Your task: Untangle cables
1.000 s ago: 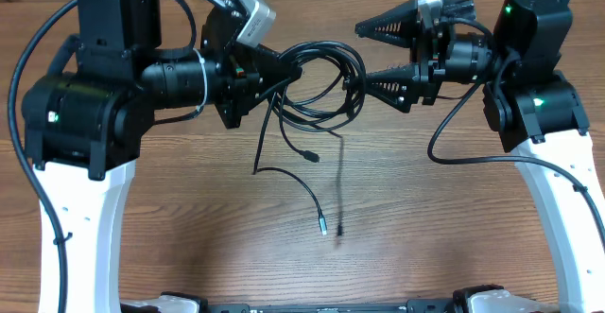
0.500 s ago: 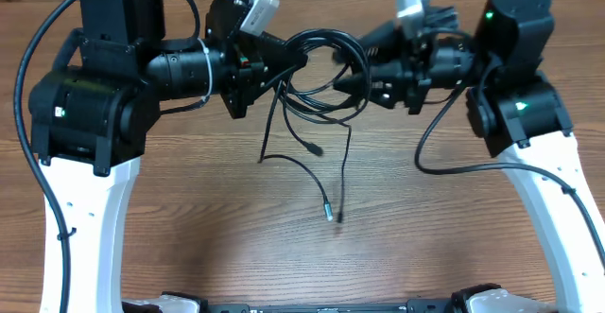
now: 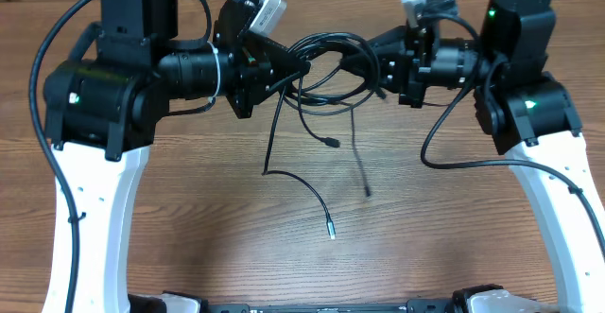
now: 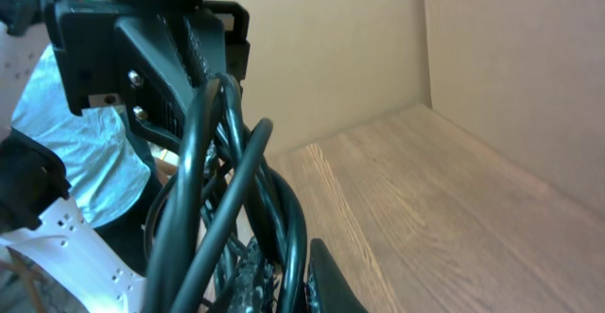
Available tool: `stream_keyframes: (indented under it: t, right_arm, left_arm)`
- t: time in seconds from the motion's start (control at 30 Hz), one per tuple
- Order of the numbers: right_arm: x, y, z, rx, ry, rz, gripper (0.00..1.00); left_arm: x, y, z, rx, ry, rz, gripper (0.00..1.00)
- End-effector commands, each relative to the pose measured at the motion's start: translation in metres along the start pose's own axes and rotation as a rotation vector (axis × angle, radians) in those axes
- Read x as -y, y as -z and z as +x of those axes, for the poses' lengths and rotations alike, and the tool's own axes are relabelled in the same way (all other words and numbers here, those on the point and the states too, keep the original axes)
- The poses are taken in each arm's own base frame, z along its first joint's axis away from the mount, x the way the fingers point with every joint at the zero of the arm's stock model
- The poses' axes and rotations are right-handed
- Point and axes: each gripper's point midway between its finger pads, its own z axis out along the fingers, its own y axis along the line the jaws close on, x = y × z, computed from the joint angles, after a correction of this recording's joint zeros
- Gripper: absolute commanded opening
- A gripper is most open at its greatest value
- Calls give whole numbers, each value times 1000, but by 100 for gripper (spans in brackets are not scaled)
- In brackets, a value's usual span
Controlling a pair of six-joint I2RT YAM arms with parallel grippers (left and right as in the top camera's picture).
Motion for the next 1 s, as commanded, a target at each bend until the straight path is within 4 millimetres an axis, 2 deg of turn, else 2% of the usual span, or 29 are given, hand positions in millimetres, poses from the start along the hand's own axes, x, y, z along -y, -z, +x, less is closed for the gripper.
stream_keyframes:
  t: [0.0,0.2,0.4,0.6,0.67,0.7,0.97]
  right_arm:
    - [59,48,-5,33,-36,287,4]
    - [77,77,-5,51,-56,367,4]
    - [93,110,0,66,-109,454,4]
    - [103,125,1,73,-114,520,4]
    - [114,139,2,79,-119,589,4]
    - [120,153,2,88,-125,634,4]
    - [135,222,5,139,-154,798,4]
  left_arm:
    - [3,25,-4,41,8,-40,4]
    - [4,26,0,30,0,-42,4]
    - [-2,37,4,27,7,-89,5]
    - [-2,40,7,21,9,-115,4]
    - [-6,42,10,11,13,-154,4]
    - [-9,46,12,3,17,-193,4]
    - [-19,90,8,74,0,-384,4]
